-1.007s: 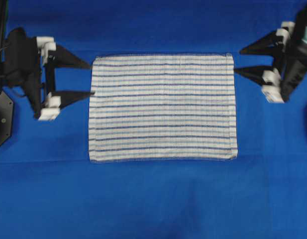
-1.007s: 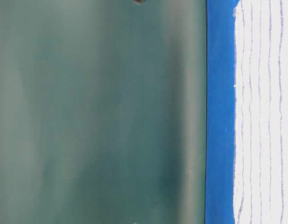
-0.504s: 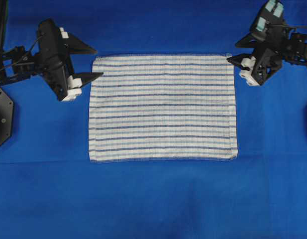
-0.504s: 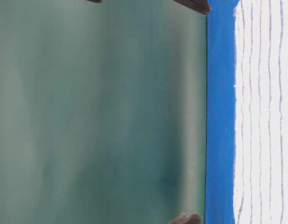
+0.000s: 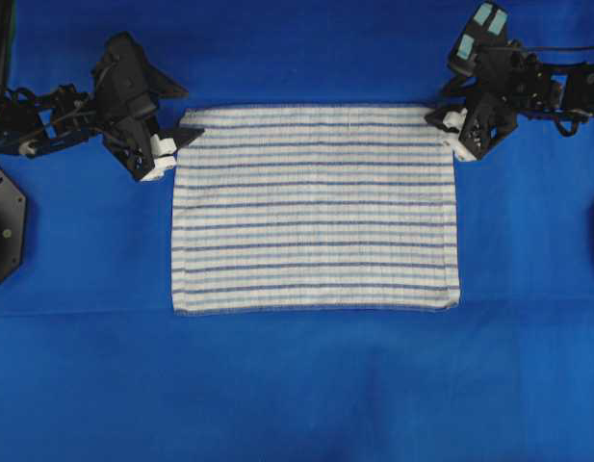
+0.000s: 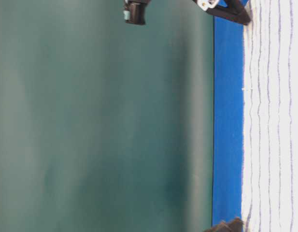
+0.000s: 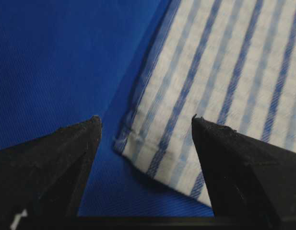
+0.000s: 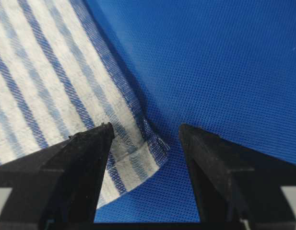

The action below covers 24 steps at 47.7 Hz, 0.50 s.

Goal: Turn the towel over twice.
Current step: 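Move both grippers to the far towel corners and pinch them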

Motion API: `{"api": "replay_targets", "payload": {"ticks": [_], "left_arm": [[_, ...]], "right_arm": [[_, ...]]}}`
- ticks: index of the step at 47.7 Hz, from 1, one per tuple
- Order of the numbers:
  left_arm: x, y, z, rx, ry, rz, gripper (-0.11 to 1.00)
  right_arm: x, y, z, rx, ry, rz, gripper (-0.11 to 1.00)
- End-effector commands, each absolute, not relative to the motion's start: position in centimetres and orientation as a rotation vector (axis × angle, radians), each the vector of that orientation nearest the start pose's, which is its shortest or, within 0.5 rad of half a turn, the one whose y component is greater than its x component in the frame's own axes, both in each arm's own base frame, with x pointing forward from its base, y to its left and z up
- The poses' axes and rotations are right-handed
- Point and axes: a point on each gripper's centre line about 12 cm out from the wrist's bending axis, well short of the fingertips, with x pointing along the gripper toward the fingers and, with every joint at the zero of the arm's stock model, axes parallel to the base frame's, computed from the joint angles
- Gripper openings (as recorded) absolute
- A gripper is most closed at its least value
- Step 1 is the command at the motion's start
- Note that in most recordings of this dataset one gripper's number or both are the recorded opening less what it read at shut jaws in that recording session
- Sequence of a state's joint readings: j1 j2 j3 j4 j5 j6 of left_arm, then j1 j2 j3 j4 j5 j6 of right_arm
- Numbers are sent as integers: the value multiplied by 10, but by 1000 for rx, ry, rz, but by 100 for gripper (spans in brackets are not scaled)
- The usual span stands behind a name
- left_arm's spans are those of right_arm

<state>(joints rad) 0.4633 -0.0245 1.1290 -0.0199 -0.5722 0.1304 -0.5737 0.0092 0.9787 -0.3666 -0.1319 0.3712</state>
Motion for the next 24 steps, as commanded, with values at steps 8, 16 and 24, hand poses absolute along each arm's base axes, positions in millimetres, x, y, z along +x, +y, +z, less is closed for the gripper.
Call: {"api": "replay_targets", "payload": {"ticks": [8, 16, 24], "left_arm": [[260, 141, 94, -27, 570, 460, 59], [264, 144, 84, -46, 635, 453, 23], [266, 145, 85, -45, 635, 453, 4]], "right_arm": [[265, -166, 90, 263, 810, -495, 57], [263, -165, 89, 263, 815, -494, 17], [260, -163, 88, 265, 822, -496, 2]]}}
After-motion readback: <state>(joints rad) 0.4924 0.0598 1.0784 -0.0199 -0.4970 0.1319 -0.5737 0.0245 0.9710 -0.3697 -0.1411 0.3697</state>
